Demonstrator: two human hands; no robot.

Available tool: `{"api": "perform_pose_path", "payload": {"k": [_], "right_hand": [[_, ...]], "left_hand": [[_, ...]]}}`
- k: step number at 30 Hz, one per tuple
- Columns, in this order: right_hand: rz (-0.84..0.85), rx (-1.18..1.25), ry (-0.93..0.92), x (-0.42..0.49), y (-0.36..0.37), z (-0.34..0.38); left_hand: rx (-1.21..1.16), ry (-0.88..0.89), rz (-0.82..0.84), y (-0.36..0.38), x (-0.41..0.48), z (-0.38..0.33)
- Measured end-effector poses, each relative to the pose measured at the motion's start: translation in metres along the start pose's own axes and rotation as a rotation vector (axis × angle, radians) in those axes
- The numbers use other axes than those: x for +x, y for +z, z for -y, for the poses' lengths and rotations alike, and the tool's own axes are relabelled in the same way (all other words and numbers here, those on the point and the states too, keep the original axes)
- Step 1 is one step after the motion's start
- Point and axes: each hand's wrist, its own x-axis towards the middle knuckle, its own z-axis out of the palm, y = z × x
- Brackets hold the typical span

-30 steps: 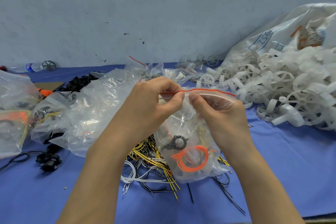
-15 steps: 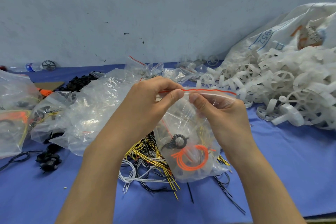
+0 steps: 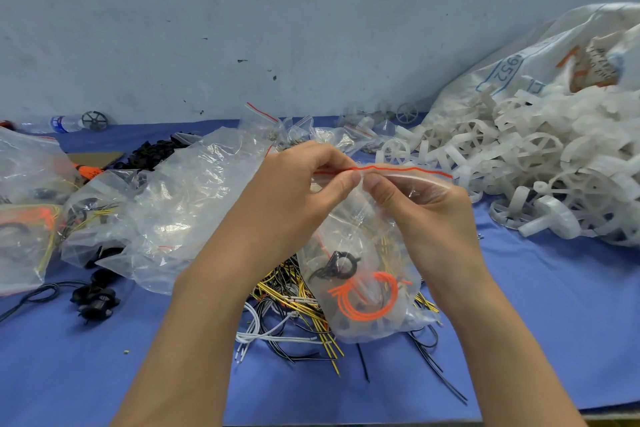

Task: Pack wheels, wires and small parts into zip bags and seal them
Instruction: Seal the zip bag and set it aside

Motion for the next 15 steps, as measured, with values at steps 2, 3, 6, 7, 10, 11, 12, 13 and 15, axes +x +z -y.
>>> {"api": "perform_pose_path", "payload": {"k": [2,3,6,7,10,11,12,13,15], "right_hand": [[0.005,-0.005,-0.003,0.0,0.0,-0.001],[0.008,-0.004,-0.004,0.0,0.0,-0.001],[0.026,0.011,-0.017,-0.001,0.001,0.0],[0.031,0.009,-0.021,-0.001,0.001,0.001],[0.017,-0.004,0.002,-0.001,0.0,0.0],[0.0,-0.005,0.019,-0.001,-0.001,0.0],[-0.026,-0.002,0.032,0.0,-0.002,-0.001],[-0.053,0.002,0.04,0.001,-0.004,-0.001],[-0.096,0.002,0.047,0.002,-0.006,0.0]], "left_hand": [[0.013,0.007,0.002,0.001,0.0,0.0],[0.02,0.012,0.002,0.001,0.0,0.0],[0.018,0.028,-0.003,0.002,0.001,0.001],[0.006,0.03,-0.007,0.002,0.001,0.001],[-0.07,-0.004,-0.021,0.0,-0.001,0.005],[-0.084,-0.024,-0.022,-0.002,-0.001,0.008],[-0.093,-0.046,-0.019,-0.005,-0.001,0.012],[-0.107,-0.071,-0.013,-0.008,-0.002,0.017],[-0.138,-0.117,-0.005,-0.016,-0.004,0.025]]}}
